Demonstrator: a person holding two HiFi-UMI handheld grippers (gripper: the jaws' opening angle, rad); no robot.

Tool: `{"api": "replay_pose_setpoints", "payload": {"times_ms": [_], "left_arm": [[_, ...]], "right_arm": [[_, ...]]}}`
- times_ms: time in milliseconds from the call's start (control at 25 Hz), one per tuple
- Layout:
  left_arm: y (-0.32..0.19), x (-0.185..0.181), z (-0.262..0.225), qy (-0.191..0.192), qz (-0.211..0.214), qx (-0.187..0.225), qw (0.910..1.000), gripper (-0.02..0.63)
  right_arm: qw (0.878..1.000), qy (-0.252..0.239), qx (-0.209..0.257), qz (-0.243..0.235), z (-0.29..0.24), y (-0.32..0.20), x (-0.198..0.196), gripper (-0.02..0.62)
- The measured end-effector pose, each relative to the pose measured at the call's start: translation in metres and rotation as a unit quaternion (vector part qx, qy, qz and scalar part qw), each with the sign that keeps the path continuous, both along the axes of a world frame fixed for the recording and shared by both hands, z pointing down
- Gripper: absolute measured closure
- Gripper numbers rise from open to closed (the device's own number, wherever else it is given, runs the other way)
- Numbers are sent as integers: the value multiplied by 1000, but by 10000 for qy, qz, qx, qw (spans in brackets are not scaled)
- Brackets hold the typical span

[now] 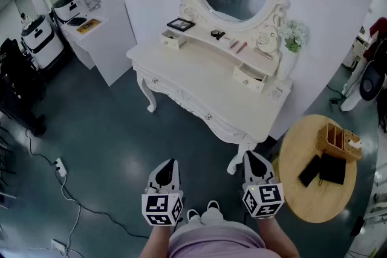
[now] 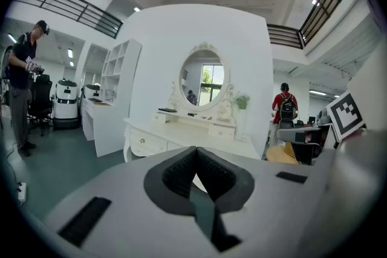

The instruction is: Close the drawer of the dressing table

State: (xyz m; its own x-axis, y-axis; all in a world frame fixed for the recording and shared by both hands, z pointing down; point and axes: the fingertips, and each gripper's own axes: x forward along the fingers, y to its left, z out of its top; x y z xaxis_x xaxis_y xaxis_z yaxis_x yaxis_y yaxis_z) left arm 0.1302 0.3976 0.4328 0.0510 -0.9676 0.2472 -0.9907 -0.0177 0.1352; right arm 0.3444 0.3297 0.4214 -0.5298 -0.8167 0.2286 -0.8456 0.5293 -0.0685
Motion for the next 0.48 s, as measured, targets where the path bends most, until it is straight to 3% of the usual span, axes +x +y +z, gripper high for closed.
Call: {"api": "replay_pose_setpoints", "payload": {"times_ms": [480], "left_arm": [[-7,7,-4,-26,-116,4,9999,604]], "right_arm": [[9995,-255,-28,-165,-4,-9,7,592]]}}
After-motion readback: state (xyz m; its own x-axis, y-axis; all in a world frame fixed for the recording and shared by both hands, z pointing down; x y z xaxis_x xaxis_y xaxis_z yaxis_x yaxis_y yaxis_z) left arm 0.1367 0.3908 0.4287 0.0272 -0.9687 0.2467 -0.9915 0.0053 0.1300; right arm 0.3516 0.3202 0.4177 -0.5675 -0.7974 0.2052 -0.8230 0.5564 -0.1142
